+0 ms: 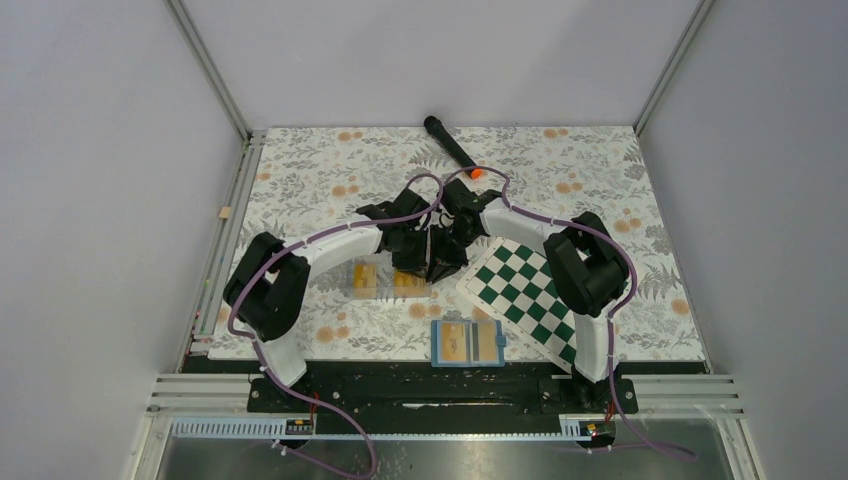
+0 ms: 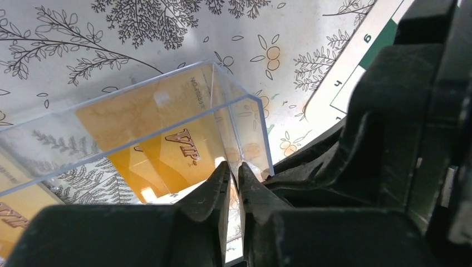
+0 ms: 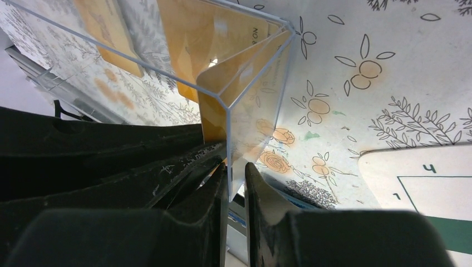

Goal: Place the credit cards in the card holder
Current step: Pick up the credit card from the storage box, then insert the credit card into the card holder.

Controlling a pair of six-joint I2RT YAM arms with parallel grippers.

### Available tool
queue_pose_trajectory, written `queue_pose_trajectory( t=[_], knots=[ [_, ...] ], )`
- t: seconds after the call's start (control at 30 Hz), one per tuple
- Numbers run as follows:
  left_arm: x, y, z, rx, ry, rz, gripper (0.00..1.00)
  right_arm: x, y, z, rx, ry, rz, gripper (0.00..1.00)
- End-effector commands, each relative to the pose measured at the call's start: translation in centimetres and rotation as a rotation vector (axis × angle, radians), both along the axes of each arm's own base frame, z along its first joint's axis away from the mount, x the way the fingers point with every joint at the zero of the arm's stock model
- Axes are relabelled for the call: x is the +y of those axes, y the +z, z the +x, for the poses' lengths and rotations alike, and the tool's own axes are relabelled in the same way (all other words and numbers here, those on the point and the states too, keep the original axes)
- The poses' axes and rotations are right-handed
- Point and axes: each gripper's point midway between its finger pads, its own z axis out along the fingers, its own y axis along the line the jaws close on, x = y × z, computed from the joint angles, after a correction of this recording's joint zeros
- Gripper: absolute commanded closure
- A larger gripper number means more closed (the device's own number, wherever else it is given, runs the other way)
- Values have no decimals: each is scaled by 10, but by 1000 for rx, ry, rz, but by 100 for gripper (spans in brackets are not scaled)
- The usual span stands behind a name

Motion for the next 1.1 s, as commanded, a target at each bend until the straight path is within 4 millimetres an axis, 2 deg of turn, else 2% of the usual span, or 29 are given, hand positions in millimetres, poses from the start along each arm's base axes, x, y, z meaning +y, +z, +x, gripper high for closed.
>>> queue_pose_trajectory(
  t=[0.0,0.03,0.13,0.27,0.4,0.6,0.73,0.83,0.97,1.07],
  knots=[
    [-7,5,0,3,8,-41,89,3,0,-4,-1,18,14,89],
    [-6,3,0,3,9,-35,90,4,1,-4,-3,18,16,90],
    [-3,2,1,-1,16,-23,100,4,2,-4,-6,19,18,89],
    [0,14,6,-42,32,-21,100,3,10,-4,-29,21,26,84],
    [10,46,12,-132,55,-16,100,0,32,2,-93,7,31,66],
    [26,113,9,-297,91,-82,100,-11,82,0,-209,-8,64,40],
    [32,147,-13,-352,83,-195,100,-30,101,-14,-245,-26,90,30],
    [27,159,-35,-345,58,-324,100,-53,102,-32,-236,-46,99,21],
    [15,164,-68,-306,44,-556,100,-86,88,-59,-221,-75,86,14],
    [7,168,-89,-280,47,-769,100,-108,70,-78,-185,-115,71,11]
  ],
)
